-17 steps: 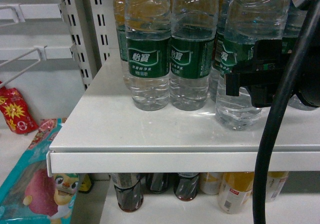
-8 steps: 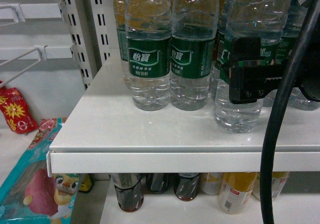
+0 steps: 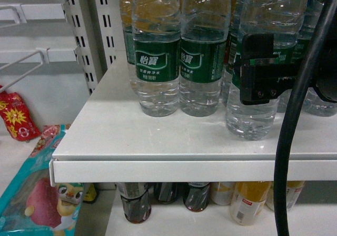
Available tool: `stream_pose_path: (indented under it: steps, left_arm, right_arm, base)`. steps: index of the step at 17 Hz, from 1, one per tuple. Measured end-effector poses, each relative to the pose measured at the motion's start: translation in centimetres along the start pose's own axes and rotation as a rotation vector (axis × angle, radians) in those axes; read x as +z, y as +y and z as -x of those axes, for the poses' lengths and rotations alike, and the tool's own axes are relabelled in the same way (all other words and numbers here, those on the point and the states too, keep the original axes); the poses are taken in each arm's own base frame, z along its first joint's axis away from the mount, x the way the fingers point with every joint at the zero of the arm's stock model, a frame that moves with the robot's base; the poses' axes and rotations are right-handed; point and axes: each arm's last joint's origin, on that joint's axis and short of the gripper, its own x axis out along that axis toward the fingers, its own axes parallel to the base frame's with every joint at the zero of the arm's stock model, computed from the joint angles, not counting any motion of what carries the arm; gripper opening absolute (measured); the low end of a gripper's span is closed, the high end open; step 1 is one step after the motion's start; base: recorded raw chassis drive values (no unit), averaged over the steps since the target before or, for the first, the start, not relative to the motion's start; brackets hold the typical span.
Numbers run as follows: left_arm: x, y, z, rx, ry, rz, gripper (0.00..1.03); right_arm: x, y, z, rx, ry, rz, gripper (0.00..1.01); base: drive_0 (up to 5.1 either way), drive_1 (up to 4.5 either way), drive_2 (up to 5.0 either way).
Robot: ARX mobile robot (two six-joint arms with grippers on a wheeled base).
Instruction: Move water from second to third shelf
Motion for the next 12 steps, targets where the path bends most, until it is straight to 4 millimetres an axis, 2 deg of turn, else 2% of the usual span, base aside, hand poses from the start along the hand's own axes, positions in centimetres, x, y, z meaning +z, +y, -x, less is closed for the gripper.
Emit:
stream_pose_path:
  steps: [3, 12]
  left_arm:
    - [0.0, 0.0, 0.0, 0.0, 0.0, 0.0, 0.98]
    - [0.0, 0.0, 0.0, 0.0, 0.0, 0.0, 0.98]
  right_arm:
    - [0.0, -0.1, 0.1, 0.005, 0.002, -0.002, 0.98]
    - [0.0, 0.7, 2.9, 0.081, -0.002, -0.011, 0.98]
  base:
    - [0.0, 0.0, 0.0]
    - [0.0, 0.0, 0.0]
